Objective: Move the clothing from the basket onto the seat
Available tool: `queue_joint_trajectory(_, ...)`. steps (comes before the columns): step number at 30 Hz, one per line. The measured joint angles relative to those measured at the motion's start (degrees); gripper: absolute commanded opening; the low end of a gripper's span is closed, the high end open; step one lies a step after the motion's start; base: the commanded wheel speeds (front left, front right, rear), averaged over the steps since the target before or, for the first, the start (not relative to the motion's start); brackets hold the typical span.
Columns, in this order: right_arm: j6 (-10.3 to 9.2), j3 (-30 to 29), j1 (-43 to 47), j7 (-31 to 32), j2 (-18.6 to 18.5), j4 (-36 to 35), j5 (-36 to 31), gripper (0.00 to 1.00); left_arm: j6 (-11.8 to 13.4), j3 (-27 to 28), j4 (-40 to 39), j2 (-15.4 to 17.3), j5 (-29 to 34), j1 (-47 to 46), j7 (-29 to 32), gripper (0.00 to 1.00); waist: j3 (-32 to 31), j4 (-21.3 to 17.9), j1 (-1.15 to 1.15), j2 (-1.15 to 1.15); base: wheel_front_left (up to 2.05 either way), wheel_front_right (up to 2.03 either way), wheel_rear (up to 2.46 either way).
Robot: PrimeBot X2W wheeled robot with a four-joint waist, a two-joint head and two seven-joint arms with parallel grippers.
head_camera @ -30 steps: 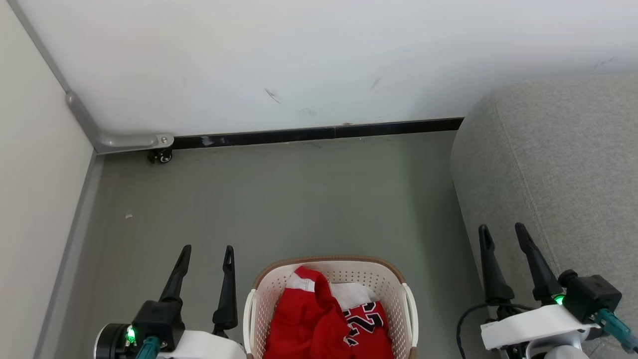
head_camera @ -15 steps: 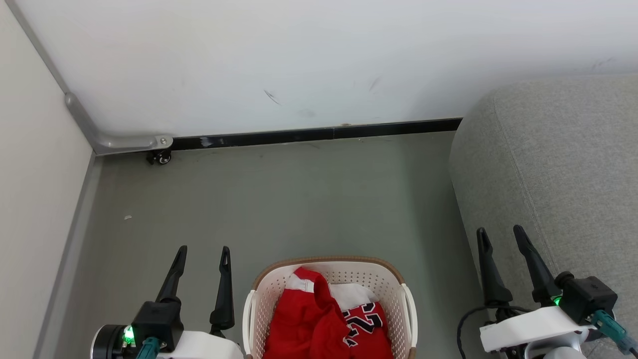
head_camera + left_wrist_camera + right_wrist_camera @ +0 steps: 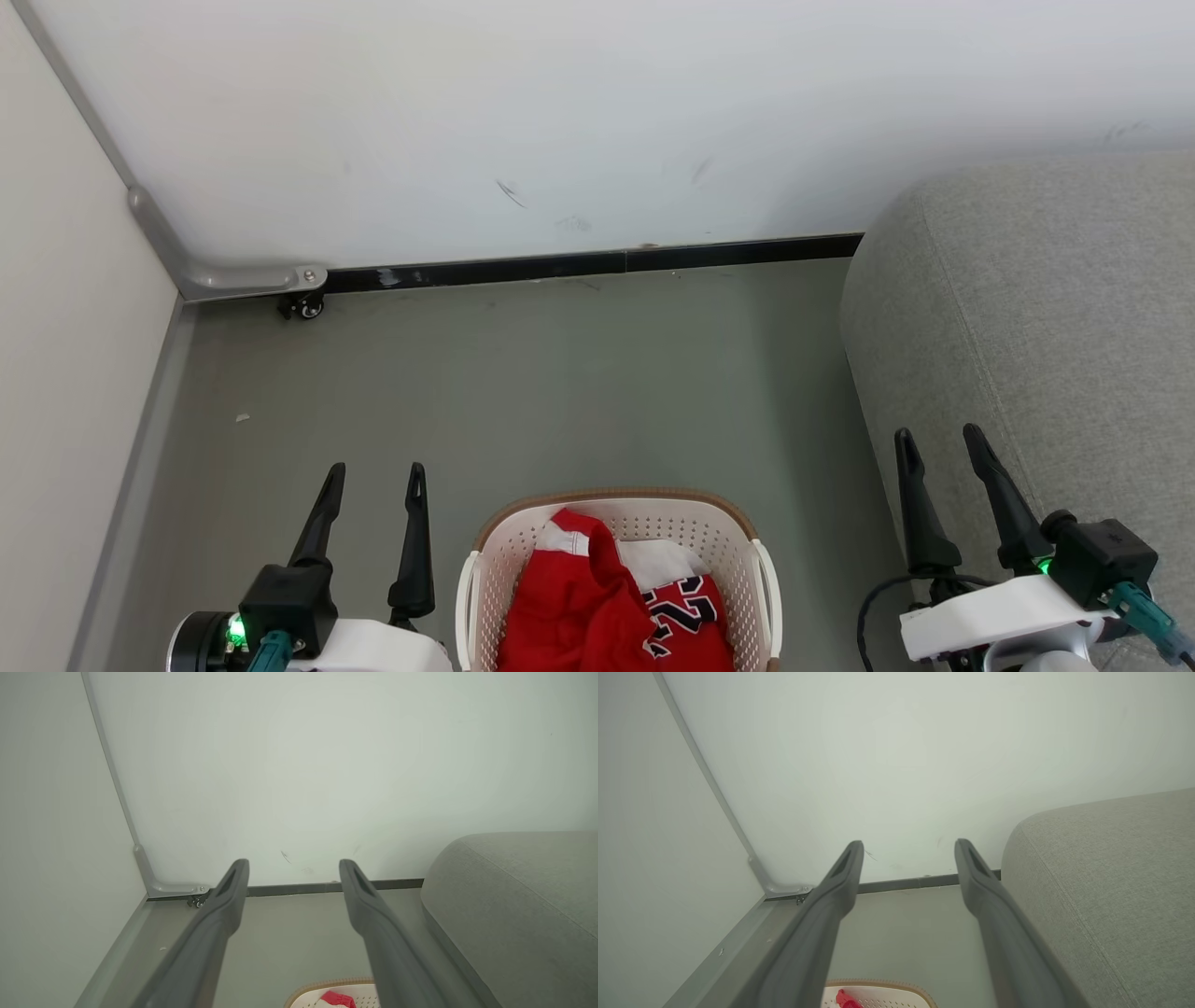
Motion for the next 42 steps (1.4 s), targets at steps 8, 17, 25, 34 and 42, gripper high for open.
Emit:
queue_joint_trajectory(8, 0.0, 0.0, 0.1, 0.0, 0.0, 0.1, 0.5, 1.0, 0.1, 0.1, 0.0, 0.0, 0.0, 0.0, 0.0, 1.0, -0.5, 0.0, 0.0, 0.0, 0.0, 0.0, 0.0)
queue_joint_trajectory(17, 0.0, 0.0, 0.2, 0.0, 0.0, 0.1, 0.5, 1.0, 0.2, 0.1, -0.1, 0.0, 0.0, 0.1, 0.0, 1.0, -0.4, 0.0, -0.01, 0.0, 0.0, 0.0, 0.0)
queue_joint_trajectory(25, 0.0, 0.0, 0.2, 0.0, 0.0, -0.5, 0.4, 1.0, 0.3, 0.1, -0.1, 0.0, 0.0, 0.1, 0.0, 1.0, 0.4, 0.0, -0.01, 0.0, 0.0, 0.0, 0.0)
queue_joint_trajectory(34, 0.0, -1.5, 0.1, 0.0, 0.0, -2.2, 0.3, 1.0, -0.3, -0.5, 0.3, 0.1, 1.5, -1.0, 0.0, 1.0, 1.9, -0.3, -0.01, 0.0, 0.0, 0.0, 0.0)
queue_joint_trajectory(42, 0.0, -3.2, 0.2, -0.1, 0.0, -4.1, -0.2, 1.0, -1.3, -1.8, 3.0, 0.6, 3.1, -2.7, 0.0, 1.0, 4.0, -0.9, -0.01, 0.0, 0.0, 0.0, 0.0)
